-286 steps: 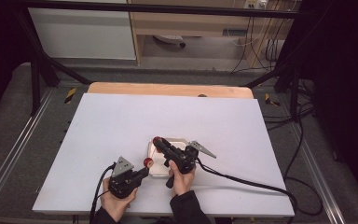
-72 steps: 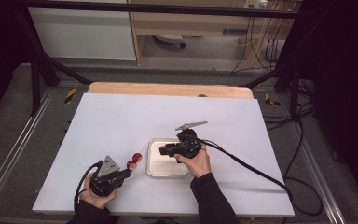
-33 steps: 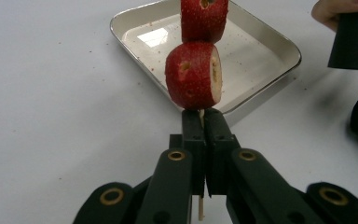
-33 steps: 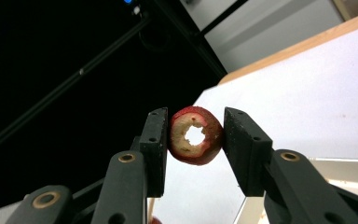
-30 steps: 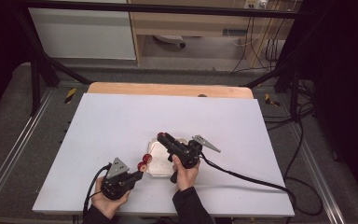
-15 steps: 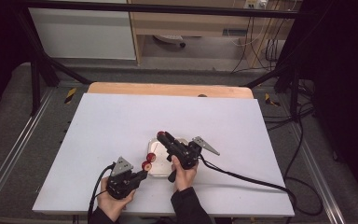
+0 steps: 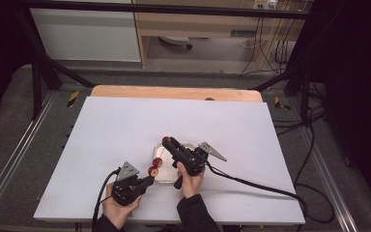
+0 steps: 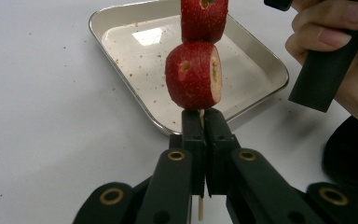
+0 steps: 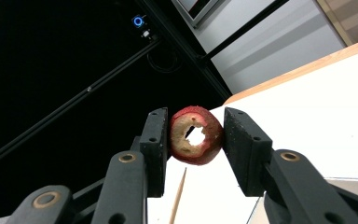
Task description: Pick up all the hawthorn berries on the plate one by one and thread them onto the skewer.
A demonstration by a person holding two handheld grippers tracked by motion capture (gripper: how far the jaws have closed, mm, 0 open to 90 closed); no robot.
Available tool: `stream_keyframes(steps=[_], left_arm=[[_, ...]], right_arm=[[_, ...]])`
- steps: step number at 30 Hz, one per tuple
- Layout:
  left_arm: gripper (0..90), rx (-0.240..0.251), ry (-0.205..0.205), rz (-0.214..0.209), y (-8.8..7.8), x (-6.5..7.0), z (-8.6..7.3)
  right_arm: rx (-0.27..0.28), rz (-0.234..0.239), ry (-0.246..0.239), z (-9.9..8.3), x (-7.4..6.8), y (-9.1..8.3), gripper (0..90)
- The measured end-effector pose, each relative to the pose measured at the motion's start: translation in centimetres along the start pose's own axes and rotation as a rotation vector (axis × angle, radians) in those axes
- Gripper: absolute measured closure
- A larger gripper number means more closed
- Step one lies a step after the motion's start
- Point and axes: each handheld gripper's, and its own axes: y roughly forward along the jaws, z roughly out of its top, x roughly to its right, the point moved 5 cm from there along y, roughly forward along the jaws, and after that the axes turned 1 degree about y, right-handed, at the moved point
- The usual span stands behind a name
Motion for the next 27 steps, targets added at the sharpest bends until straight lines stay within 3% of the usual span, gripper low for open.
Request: stream_keyframes(steps=[27], left_arm=[[88.3, 0.0, 0.0, 0.01, 0.13, 0.03, 0.02]], right_arm=[[-0.011, 0.001, 0.009, -0.32, 0.0, -0.02, 61.8]])
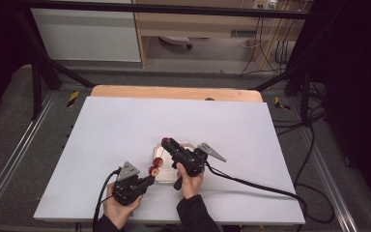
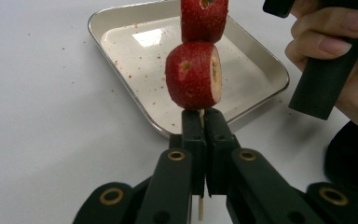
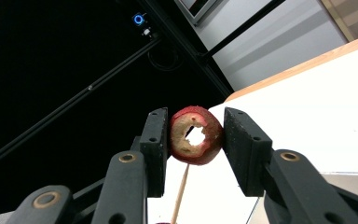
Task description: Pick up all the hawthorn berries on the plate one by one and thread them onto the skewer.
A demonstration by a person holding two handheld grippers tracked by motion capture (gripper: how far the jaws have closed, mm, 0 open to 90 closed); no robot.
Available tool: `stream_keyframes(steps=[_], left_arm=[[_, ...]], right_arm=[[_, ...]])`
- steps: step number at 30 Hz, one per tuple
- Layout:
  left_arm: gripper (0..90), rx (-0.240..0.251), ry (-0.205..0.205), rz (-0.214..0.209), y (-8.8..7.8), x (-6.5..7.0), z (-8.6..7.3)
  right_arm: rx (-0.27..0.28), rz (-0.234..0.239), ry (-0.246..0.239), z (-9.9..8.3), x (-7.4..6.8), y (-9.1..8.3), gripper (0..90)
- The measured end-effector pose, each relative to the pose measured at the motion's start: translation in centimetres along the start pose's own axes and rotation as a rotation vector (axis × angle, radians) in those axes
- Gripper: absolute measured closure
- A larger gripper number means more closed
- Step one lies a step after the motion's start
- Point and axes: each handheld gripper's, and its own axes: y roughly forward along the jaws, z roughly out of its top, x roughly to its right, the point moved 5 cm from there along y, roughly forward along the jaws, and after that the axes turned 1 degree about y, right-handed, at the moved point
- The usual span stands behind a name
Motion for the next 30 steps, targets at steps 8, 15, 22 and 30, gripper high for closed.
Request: stream_keyframes(steps=[8, 15, 22, 30], left_arm=[[88.3, 0.006, -0.031, 0.001, 0.3, 0.3, 0.5], [88.3, 0.027, -0.067, -0.006, 0.7, 0.8, 1.3], [88.4, 0.055, -0.06, -0.006, 0.9, 0.8, 2.2], [88.4, 0.055, -0.044, -0.009, 0.9, 0.2, 1.8]], right_arm=[[-0.006, 0.003, 0.0, -0.3, 0.0, -0.1, 61.8], [-0.008, 0.007, 0.008, -0.5, -0.2, -0.2, 61.9], [-0.019, 0.021, 0.006, -0.3, -0.7, -0.5, 62.0], [-0.056, -0.003, -0.022, -0.2, -0.7, -0.6, 59.1]])
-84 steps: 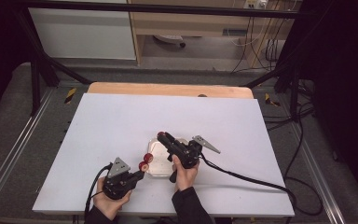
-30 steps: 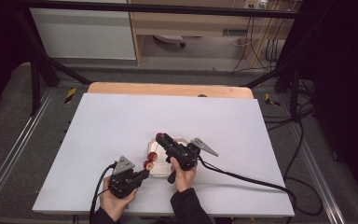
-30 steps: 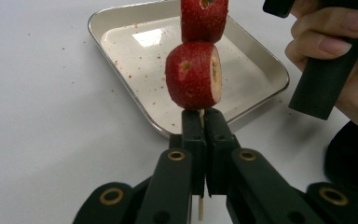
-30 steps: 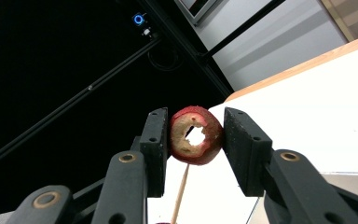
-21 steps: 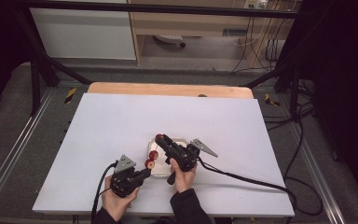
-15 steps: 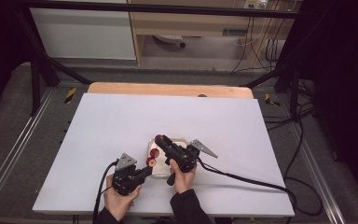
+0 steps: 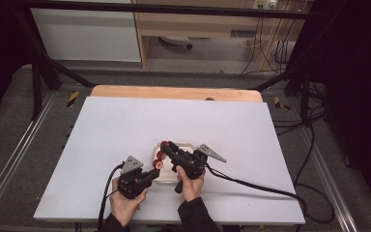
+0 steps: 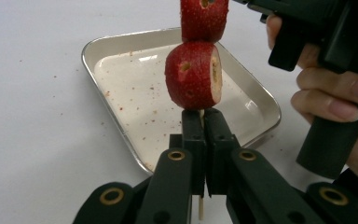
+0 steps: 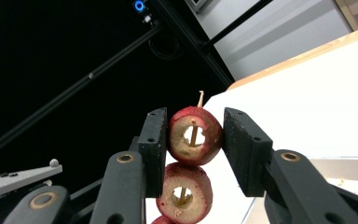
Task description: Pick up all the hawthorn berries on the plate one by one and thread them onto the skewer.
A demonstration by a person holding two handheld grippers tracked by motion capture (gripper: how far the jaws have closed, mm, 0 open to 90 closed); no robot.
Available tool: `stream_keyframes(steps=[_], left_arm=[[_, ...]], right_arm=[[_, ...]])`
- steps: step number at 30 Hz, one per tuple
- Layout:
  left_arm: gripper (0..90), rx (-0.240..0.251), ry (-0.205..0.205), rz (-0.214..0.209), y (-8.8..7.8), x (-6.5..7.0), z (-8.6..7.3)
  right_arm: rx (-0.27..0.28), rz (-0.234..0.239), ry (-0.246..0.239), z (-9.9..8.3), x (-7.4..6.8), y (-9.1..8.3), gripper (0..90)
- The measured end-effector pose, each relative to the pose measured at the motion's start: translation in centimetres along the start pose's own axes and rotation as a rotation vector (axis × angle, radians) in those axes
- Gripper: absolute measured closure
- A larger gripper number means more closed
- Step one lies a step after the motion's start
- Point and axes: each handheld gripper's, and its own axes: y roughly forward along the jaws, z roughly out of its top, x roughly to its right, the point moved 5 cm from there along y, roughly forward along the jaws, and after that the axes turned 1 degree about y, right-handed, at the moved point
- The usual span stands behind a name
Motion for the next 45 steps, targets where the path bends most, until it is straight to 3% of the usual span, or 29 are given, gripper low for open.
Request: stream_keyframes(steps=[11, 19, 24, 30, 39, 45], left_arm=[[88.4, -0.031, 0.066, 0.013, -0.3, -1.0, -0.7], [88.2, -0.063, 0.096, 0.019, -0.8, -1.8, -1.2], [88.2, -0.07, 0.1, 0.011, -1.1, -2.3, -1.3], [88.2, -0.083, 0.115, -0.005, -1.3, -2.4, -1.3], [88.1, -0.103, 0.15, -0.032, -1.8, -2.3, -0.7], [88.1, -0.137, 0.166, -0.042, -1.5, -2.4, -0.1]], right_arm=[[-0.16, -0.087, -0.166, 1.5, 0.4, -1.1, 29.0], [-0.314, -0.135, -0.225, 2.2, 2.1, -2.8, 9.6], [-0.422, -0.168, -0.326, 2.3, 3.0, -4.0, 5.0], [-0.543, -0.19, -0.394, 2.0, 4.3, -5.7, 1.6], [-0.604, -0.21, -0.472, 2.0, 6.6, -9.5, 0.9], [-0.607, -0.228, -0.483, 2.5, 8.2, -12.0, 1.1]])
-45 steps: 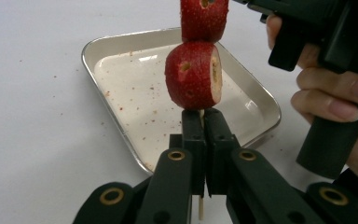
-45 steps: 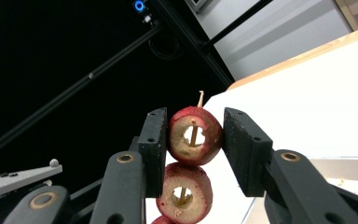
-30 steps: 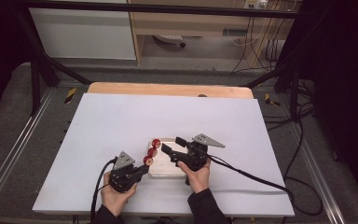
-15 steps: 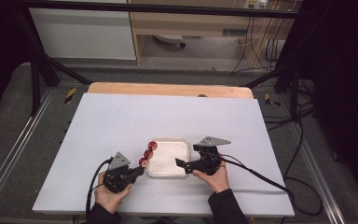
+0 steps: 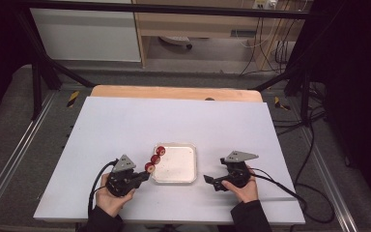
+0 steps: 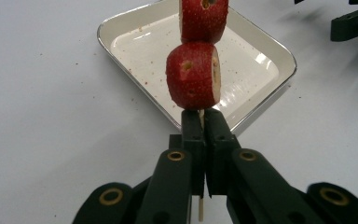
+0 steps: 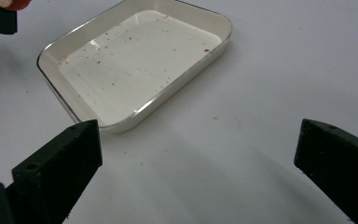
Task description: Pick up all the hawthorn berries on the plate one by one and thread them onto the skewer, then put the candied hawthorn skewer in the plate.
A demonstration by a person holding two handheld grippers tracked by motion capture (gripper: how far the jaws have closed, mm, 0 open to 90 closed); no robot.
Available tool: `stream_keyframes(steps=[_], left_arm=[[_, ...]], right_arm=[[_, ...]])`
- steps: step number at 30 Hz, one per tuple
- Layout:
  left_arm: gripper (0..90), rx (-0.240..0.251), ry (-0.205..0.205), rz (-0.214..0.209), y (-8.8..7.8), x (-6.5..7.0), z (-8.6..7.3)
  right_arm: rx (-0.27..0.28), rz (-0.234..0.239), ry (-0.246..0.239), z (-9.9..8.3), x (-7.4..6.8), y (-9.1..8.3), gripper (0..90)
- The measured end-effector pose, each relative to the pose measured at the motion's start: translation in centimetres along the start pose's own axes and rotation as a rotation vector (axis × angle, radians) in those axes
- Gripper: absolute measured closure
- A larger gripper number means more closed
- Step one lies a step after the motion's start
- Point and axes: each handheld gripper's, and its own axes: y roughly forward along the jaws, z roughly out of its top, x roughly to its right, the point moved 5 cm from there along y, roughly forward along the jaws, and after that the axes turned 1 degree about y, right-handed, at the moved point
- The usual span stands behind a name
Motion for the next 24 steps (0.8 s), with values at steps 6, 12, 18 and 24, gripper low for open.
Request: stream_keyframes(steps=[6, 12, 18, 24], left_arm=[[88.1, -0.024, -0.003, 0.001, 0.4, -0.5, 1.1], [88.1, -0.049, -0.006, 0.006, 1.4, -0.6, 2.2], [88.1, -0.073, 0.001, 0.002, 2.6, -0.3, 3.3], [88.0, -0.113, 0.011, 0.015, 4.1, 0.2, 4.0]], right_arm=[[-0.008, -0.009, 0.011, -1.1, 1.2, -1.3, 1.3], [-0.009, -0.024, 0.014, -1.7, 1.7, -1.7, 1.4], [-0.023, -0.044, 0.007, -2.2, 1.9, -2.2, 1.4], [-0.019, -0.055, 0.013, -2.5, 2.2, -2.7, 2.0]])
